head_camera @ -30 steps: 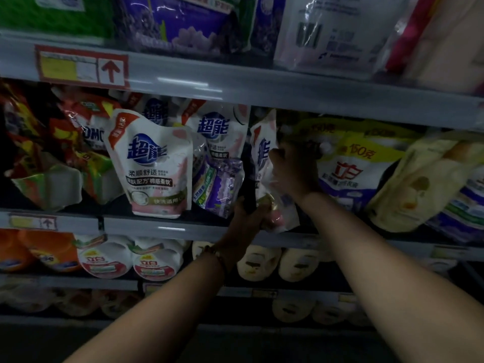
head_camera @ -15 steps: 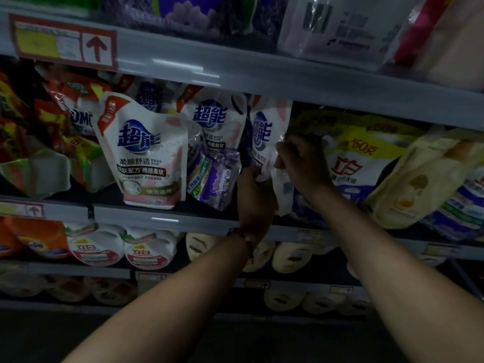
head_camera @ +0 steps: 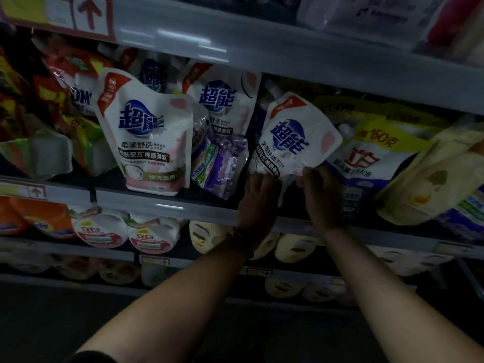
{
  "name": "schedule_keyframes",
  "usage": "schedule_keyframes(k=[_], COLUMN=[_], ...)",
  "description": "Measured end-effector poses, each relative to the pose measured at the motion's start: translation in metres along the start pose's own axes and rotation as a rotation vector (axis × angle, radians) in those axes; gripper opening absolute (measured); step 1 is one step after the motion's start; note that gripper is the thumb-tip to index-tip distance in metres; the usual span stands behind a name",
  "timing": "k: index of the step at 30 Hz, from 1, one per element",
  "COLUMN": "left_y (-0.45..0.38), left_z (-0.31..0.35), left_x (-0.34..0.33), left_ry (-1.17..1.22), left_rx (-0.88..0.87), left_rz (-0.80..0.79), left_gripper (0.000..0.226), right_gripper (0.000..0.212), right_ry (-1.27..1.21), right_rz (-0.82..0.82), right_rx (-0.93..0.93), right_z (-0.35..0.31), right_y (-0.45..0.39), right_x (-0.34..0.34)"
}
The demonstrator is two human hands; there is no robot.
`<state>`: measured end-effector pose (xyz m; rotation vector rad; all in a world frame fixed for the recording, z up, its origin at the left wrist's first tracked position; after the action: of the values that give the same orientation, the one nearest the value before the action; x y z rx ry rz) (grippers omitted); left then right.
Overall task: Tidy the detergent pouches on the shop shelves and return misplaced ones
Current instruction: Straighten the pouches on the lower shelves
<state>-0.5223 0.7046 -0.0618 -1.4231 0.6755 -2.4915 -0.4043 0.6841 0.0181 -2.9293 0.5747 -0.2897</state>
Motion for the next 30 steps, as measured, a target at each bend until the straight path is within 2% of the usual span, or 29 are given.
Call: schedule_keyframes(k=[6, 8, 10, 13, 15, 17, 20, 25, 30], left_y=[0.013, 0.018, 0.023, 0.03, 0.033, 0.035, 0.037, 0.029, 0.013], left_z=[-0.01, -0.017, -0.027, -0.047, -0.06, -0.071, -0.08, -0.084, -0.101], left_x=[0.023, 0.035, 0.048, 0.067, 0.078, 0.09, 0.105, 0.112, 0.092], left_ry=[-0.042, -0.098, -0.176, -0.288, -0.333, -0.332, -0.339, -0.422, -0.396], left_rx=[-0.11, -0.125, -0.135, -0.093, -0.061, -0.038, -0.036, -0.067, -0.104], left_rz=[-0.086, -0.149, -0.146, -0.137, -0.15, -0.173, -0.206, -0.258, -0.28], left_gripper=[0.063, 0.068, 0.068, 0.067, 0.067, 0.068, 0.069, 0.072, 0.074], right_gripper=[0.016, 0.031, 0.053, 0.075, 0.079, 0.079, 0.083, 0.077, 0.072], right_ry=[0.022, 0.028, 0.043, 0.314, 0.437, 0.436, 0.492, 0.672, 0.837], right_rz=[-0.038, -0.051, -0.104, -0.311, -0.443, -0.538, -0.62, -0.71, -0.701], right_rx=[-0.058, -0.125, -0.193, -0.276, -0.243, -0.13, 0.013, 0.037, 0.146], right_z=[-0.009, -0.008, -0.005, -0.002, -0.006, -0.013, -0.02, -0.03, -0.048], right_y=[0.012, 0.019, 0.028, 0.049, 0.062, 0.071, 0.072, 0.063, 0.04], right_x=[-0.002, -0.004, -0.008, -0.017, -0.027, -0.038, -0.053, -0.071, -0.097])
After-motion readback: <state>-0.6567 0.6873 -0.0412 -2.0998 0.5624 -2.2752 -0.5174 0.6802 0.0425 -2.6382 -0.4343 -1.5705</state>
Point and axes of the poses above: each hand's wrist, its own y-axis away from the middle knuckle, its own x-axis out of the back of the hand, z = x × y, the point moved 2 cm from there along -y, towards the middle knuckle, and after that the axes turned 15 degrees about -y, right-handed, at the moved point
